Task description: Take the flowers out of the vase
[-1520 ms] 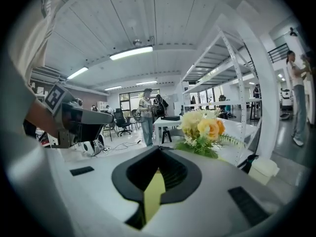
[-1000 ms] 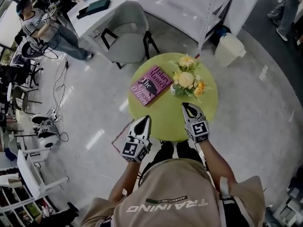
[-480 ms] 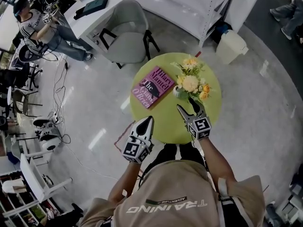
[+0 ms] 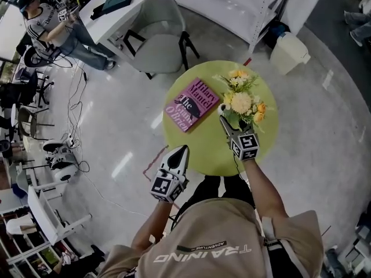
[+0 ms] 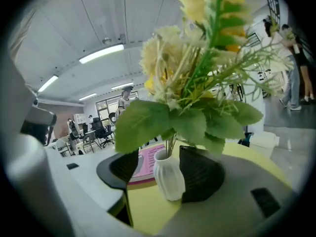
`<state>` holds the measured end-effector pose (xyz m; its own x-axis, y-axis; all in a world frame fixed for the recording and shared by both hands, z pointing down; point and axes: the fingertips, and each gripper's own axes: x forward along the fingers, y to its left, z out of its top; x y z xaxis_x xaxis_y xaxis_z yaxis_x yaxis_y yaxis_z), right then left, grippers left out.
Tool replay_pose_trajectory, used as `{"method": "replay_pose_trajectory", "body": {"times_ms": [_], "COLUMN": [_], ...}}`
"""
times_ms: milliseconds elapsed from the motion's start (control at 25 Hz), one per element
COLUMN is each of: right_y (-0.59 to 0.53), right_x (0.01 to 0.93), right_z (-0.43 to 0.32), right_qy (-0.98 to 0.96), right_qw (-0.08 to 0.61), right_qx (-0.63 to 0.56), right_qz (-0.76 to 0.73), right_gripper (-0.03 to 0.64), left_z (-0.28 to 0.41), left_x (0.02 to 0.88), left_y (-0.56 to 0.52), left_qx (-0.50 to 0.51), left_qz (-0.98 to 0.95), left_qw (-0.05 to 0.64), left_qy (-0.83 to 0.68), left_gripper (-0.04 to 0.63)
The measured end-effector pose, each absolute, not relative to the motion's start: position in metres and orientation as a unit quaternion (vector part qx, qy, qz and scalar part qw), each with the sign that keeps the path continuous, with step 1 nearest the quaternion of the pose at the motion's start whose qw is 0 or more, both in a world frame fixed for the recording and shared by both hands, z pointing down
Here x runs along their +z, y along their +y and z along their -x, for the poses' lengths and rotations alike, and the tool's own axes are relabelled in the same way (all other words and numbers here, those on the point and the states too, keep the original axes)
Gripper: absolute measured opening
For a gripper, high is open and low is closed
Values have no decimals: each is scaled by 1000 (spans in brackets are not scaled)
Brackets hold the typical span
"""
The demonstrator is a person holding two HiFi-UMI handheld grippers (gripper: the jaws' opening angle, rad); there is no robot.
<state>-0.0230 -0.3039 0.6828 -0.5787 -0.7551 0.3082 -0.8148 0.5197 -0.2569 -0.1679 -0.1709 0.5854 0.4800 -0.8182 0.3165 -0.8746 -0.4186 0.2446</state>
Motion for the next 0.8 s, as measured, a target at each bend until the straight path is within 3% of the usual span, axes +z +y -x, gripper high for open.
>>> {"method": "replay_pose_trajectory", "body": {"times_ms": [400,640,800], "right_y": [-332,-345,-347], "right_x": [682,684,684], "right_z": [34,29,29], "right_qy": [-861,-847,-849], "right_qw": [60,57,60], "right_qx": [191,182,174], "right_qz": [-467,-496,-495], "right_gripper": [232,89,69], "left_z": [176,184,188], "left_x": [595,602,605], "left_y": [-165,-161,-159], "left_qx": [75,82,83], "left_qz": [-831,-826,-822], "left_qw": [207,213,219], "left_qy": [-511,-516,-520], "left_gripper": [9,9,9]}}
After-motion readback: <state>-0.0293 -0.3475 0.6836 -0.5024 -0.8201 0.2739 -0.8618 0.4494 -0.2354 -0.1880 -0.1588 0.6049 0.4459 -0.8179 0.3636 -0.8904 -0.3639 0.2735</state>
